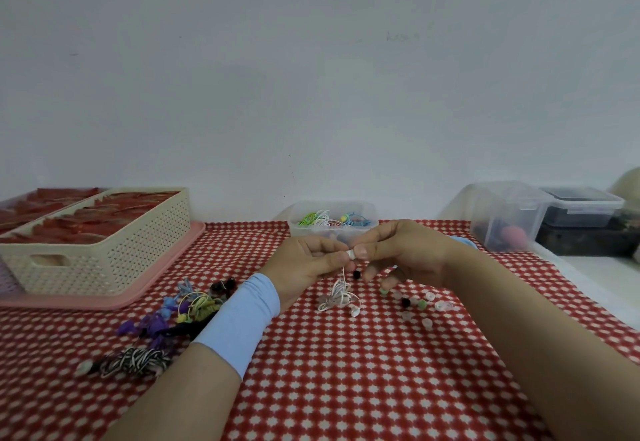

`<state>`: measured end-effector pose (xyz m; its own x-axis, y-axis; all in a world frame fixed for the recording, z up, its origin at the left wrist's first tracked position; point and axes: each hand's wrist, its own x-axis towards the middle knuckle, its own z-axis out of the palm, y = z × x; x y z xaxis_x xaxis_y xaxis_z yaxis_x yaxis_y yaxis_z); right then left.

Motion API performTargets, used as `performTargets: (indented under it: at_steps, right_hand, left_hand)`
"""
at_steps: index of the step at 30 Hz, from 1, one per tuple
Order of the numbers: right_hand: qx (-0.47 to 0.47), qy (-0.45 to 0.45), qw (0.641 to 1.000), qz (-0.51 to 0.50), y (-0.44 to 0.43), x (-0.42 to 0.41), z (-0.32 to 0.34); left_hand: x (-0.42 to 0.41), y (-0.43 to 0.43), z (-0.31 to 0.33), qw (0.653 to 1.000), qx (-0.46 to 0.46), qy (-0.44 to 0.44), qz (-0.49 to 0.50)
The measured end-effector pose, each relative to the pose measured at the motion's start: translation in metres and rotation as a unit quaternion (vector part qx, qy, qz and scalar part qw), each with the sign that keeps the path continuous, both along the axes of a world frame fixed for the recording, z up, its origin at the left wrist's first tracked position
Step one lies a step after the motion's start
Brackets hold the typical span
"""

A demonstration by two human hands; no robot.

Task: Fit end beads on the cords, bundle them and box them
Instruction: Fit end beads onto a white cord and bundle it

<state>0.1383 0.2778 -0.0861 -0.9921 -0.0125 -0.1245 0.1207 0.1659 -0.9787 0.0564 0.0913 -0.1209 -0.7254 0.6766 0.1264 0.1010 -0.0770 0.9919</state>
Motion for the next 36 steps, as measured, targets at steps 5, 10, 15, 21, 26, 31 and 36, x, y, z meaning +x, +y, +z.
performTargets:
  at_steps: [5, 10, 15, 21, 26, 31, 36]
  right_hand:
    - [0.029, -0.008, 0.999, -0.023, 0.0, 0.0, 0.0]
    - [0.108, 0.047, 0.991, -0.058, -0.004, 0.0, -0.003]
    - [0.235, 0.042, 0.968, -0.079, 0.012, -0.002, 0.001]
    - [0.423, -0.045, 0.905, -0.019, 0.038, 0.002, 0.007]
    - [0.508, -0.151, 0.848, -0.017, 0.049, 0.01, 0.015]
    - [0.528, -0.206, 0.824, 0.01, 0.043, 0.008, 0.009]
    - [0.551, -0.21, 0.808, 0.004, 0.044, 0.007, 0.008]
  left_hand:
    - [-0.002, 0.001, -0.001, 0.999, -0.032, 0.039, 0.01]
    - [-0.01, 0.001, -0.003, 0.995, -0.06, 0.067, 0.043]
    - [-0.021, -0.003, -0.006, 0.95, -0.206, 0.198, 0.124]
    - [-0.025, -0.004, -0.01, 0.873, -0.376, 0.278, 0.137]
    - [-0.02, -0.002, -0.004, 0.838, -0.354, 0.376, 0.176]
    - [-0.008, 0.013, -0.008, 0.806, -0.286, 0.503, 0.125]
    - [-0.004, 0.019, -0.017, 0.785, -0.296, 0.537, 0.084]
